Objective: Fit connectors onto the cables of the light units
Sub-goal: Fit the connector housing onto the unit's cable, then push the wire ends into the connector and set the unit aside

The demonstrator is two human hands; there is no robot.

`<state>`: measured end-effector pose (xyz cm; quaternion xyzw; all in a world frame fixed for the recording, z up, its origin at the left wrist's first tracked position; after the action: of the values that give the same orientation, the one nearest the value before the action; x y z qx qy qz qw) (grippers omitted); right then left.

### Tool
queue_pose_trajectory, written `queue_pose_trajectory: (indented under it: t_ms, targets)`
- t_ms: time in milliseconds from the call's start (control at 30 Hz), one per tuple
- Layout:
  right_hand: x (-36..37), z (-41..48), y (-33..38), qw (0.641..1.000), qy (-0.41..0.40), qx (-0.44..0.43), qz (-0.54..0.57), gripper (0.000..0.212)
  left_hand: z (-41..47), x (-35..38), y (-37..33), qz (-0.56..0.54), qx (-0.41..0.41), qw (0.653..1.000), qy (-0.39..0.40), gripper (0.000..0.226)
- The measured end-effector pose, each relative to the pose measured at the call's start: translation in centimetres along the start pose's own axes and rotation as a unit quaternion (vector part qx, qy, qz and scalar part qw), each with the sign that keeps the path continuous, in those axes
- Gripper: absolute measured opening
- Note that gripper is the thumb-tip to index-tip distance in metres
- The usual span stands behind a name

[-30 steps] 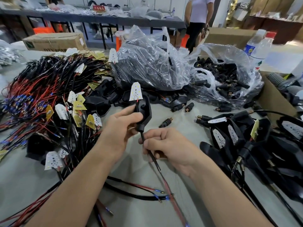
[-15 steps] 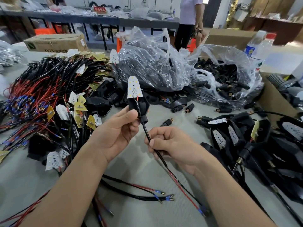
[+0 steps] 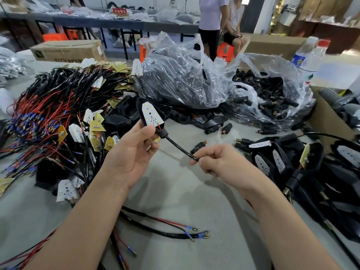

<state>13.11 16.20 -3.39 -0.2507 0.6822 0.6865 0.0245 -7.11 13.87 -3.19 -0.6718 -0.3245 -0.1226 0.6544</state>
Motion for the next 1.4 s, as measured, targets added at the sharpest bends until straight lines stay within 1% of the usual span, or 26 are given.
queue_pose_trajectory:
  t_ms: [67,133,167,200,233,300,333,367,433,467,533,600,667,700,767,800,833,867,900,967,1033,1133,1200,1267,1333,1400]
  targets:
    - [-2.2,0.3,0.4,0.988,-0.121,-0.038,-0.084,0.024,0.1,-0.4,0.1,0.022,0.003,0.999,-0.03,0.029]
    - [-3.6,0.1,1.3,0.959,-0.229,-0.088,-0.143,0.018,0.1,-0.9,0.0,0.052,0.009,0.996,-0.077,0.022]
    - [-3.9,-0.1,1.8,0.946,-0.26,-0.108,-0.162,0.015,0.0,-1.1,-0.1,0.063,0.016,0.993,-0.096,0.015]
    - [-3.9,-0.4,2.3,0.934,-0.282,-0.125,-0.177,0.01,-0.1,-1.1,-0.2,0.069,0.025,0.992,-0.107,0.013]
    - [-3.8,-0.7,2.8,0.921,-0.304,-0.145,-0.195,0.007,-0.2,-1.1,-0.4,0.07,0.035,0.991,-0.111,0.016]
    - [-3.7,-1.8,4.0,0.881,-0.365,-0.198,-0.226,0.007,-0.4,-0.8,-0.8,0.066,0.055,0.991,-0.107,0.017]
    - [-3.8,-2.4,4.5,0.863,-0.394,-0.223,-0.224,0.008,-0.5,-0.7,-0.9,0.069,0.061,0.99,-0.104,0.019]
    - [-3.8,-2.9,4.7,0.855,-0.411,-0.241,-0.205,0.01,-0.5,-0.7,-0.9,0.077,0.062,0.99,-0.104,0.022]
    - [-4.1,-2.8,4.5,0.874,-0.399,-0.247,-0.126,0.02,-0.5,-0.7,-0.7,0.102,0.05,0.987,-0.11,0.033]
    - [-4.3,-2.5,4.2,0.887,-0.383,-0.243,-0.09,0.025,-0.5,-0.7,-0.5,0.116,0.039,0.986,-0.11,0.033]
    - [-4.7,-1.9,3.7,0.905,-0.36,-0.225,-0.03,0.03,-0.7,-0.3,0.0,0.176,0.018,0.98,-0.095,0.022]
    - [-5.0,-1.2,3.1,0.915,-0.346,-0.2,0.044,0.027,-1.0,0.5,1.0,0.243,-0.008,0.969,-0.045,0.024]
    - [-5.3,-0.7,2.5,0.916,-0.342,-0.178,0.114,0.023,-1.9,1.8,2.6,0.291,-0.048,0.954,0.051,0.027]
    - [-5.4,-0.4,2.1,0.915,-0.338,-0.165,0.148,0.023,-2.6,2.8,3.6,0.318,-0.072,0.937,0.124,0.026]
    - [-5.3,0.1,1.6,0.916,-0.306,-0.129,0.223,0.024,-4.7,4.1,5.4,0.361,-0.129,0.881,0.277,0.035]
    - [-4.9,0.3,1.4,0.918,-0.282,-0.106,0.257,0.025,-5.6,4.4,6.1,0.365,-0.156,0.854,0.336,0.042]
    - [-4.4,0.4,1.3,0.923,-0.256,-0.087,0.274,0.025,-6.2,4.5,6.5,0.357,-0.178,0.842,0.362,0.046]
    - [-3.6,0.4,1.3,0.931,-0.227,-0.073,0.275,0.026,-6.1,4.5,6.6,0.348,-0.186,0.847,0.355,0.045]
    - [-2.8,0.4,1.5,0.941,-0.195,-0.063,0.268,0.027,-5.5,4.5,6.2,0.343,-0.174,0.868,0.315,0.041]
    - [-1.0,0.2,1.7,0.957,-0.134,-0.05,0.252,0.028,-3.5,3.5,5.3,0.337,-0.137,0.914,0.178,0.038]
    - [0.9,-0.2,1.9,0.973,-0.076,-0.041,0.215,0.026,-1.9,2.1,4.5,0.306,-0.117,0.943,0.056,0.04]
    - [3.4,-0.9,1.6,0.993,-0.003,-0.04,0.107,0.027,-0.5,0.7,2.8,0.216,-0.063,0.973,-0.054,0.033]
    - [4.6,-1.3,1.5,0.998,0.021,-0.046,0.041,0.024,-0.1,-0.2,1.8,0.186,-0.022,0.978,-0.092,0.025]
    - [5.2,-1.3,1.5,0.997,0.031,-0.064,-0.011,0.019,-0.1,-0.8,1.2,0.184,0.007,0.976,-0.116,0.021]
    - [5.4,-1.2,1.8,0.997,0.044,-0.067,-0.016,0.015,-0.1,-1.3,0.4,0.177,0.045,0.972,-0.146,0.023]
    - [5.8,-1.6,2.2,0.993,0.095,-0.065,0.003,0.015,-0.1,-1.7,-0.2,0.172,0.085,0.967,-0.17,0.024]
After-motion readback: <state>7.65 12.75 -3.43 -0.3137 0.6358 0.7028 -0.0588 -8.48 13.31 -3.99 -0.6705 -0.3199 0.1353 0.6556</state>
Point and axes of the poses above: each hand's wrist, its own z-axis towards the middle knuckle, its own x-axis out of the palm, y = z × x, the point moved 8 cm from there along z, towards the middle knuckle, and after that the axes turned 10 degrees about -y, right-handed, at the moved point
